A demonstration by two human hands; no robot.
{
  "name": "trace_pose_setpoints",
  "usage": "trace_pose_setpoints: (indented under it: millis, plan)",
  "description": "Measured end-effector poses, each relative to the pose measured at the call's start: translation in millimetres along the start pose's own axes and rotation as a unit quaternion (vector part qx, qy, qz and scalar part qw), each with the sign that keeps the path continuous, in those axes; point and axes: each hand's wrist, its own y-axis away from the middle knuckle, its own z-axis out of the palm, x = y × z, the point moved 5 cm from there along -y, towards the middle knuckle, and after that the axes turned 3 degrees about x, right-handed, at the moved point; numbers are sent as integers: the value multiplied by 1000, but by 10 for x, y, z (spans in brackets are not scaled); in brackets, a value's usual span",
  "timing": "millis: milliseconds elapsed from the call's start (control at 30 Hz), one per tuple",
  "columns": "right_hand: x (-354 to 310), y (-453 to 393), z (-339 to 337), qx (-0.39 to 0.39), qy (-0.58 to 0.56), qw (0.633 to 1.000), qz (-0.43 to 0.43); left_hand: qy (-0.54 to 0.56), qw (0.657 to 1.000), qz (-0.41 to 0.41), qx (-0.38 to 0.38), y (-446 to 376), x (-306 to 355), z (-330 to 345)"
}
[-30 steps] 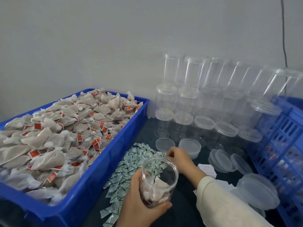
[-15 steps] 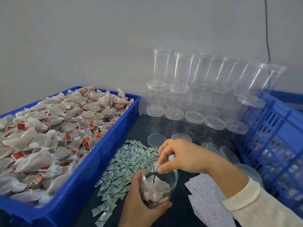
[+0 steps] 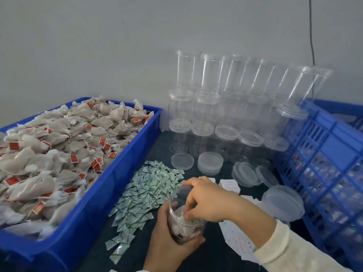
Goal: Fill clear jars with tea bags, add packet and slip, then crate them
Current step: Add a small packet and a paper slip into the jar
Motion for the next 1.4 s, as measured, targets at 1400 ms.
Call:
trace_pose_setpoints:
  millis: [1400]
  plan:
    - [1270, -660, -80, 5, 87, 992, 88, -81, 997, 14, 14, -10, -96, -80]
